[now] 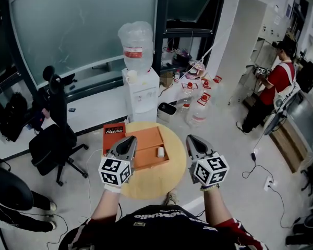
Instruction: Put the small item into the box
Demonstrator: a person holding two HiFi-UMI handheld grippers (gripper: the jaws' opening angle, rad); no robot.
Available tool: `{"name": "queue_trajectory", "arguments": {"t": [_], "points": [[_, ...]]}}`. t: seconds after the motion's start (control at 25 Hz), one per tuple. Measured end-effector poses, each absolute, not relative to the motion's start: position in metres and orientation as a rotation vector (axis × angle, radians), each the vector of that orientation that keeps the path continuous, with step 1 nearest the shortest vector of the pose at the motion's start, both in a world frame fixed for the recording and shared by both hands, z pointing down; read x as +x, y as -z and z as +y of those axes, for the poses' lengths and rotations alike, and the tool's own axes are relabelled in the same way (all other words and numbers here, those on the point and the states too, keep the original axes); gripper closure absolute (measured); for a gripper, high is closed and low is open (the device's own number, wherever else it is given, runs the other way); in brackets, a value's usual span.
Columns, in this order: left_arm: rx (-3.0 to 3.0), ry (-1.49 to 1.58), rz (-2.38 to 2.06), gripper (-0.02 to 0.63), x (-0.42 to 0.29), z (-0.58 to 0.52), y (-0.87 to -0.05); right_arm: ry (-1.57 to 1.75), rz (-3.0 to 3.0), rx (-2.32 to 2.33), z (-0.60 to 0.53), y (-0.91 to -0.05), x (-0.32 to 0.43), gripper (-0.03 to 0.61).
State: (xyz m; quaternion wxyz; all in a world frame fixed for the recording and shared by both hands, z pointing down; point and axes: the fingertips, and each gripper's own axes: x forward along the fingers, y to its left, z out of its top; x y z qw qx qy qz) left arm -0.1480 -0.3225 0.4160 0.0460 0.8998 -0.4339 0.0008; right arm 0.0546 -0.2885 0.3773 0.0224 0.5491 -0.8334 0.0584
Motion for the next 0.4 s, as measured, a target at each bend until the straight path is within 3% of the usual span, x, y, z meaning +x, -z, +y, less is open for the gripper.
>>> {"name": "queue_trajectory", "arguments": {"t": [0.4], "points": [[2.74, -0.02, -1.314, 0.583, -0.1449, -0.3245, -0.422, -0.189, -2.571, 1.688, -0.2902, -0.3814, 0.0563, 0.551]]}}
